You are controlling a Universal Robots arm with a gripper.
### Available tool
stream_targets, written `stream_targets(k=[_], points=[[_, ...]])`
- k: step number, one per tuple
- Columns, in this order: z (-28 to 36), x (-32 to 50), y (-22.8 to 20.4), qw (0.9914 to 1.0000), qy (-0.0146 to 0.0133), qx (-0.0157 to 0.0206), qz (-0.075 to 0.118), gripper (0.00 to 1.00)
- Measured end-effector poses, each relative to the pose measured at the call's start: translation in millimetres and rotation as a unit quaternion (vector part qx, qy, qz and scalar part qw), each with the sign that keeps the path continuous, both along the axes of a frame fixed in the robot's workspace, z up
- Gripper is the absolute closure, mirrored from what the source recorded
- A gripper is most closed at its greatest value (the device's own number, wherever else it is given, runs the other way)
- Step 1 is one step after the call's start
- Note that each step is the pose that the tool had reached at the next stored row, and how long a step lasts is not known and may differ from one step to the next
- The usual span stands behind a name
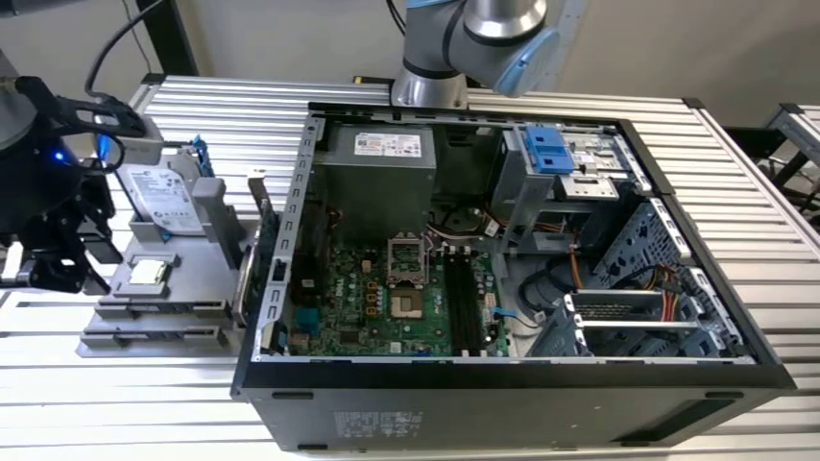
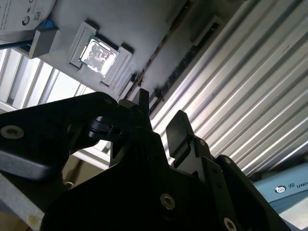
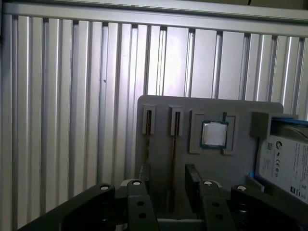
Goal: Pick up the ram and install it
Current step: 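Pick up the ram and move it above insertion slot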
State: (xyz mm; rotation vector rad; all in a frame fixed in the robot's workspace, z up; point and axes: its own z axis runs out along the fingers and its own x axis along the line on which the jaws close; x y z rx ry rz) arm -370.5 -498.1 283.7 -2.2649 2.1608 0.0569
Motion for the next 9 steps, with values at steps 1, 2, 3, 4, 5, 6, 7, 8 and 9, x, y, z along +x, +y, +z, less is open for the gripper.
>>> stream_targets(k=[1, 2, 3, 4, 5, 6, 7, 8, 9], points=[[-1.6, 0.0, 0.0, 1.0, 0.0, 0.0, 0.0, 0.0], [-3.2, 0.0, 0.0, 1.0, -0.0001, 0.0001, 0.0, 0.0], [-4.8, 0.0, 0.0, 1.0, -0.0001, 0.0001, 0.0, 0.0], [-6.5, 0.0, 0.0, 1.0, 0.0, 0.0, 0.0, 0.0], [-8.0, 0.0, 0.0, 1.0, 0.0, 0.0, 0.0, 0.0], [-9.7, 0.0, -0.1, 1.0, 0.0, 0.0, -0.001, 0.0], [-11.5, 0.1, -0.2, 1.0, 0.0, 0.0, -0.001, 0.0], [-13.3, 0.2, -0.4, 1.0, 0.0, 0.0, -0.001, 0.0], [-15.2, 0.4, -0.6, 1.0, 0.0, 0.0, -0.001, 0.0]])
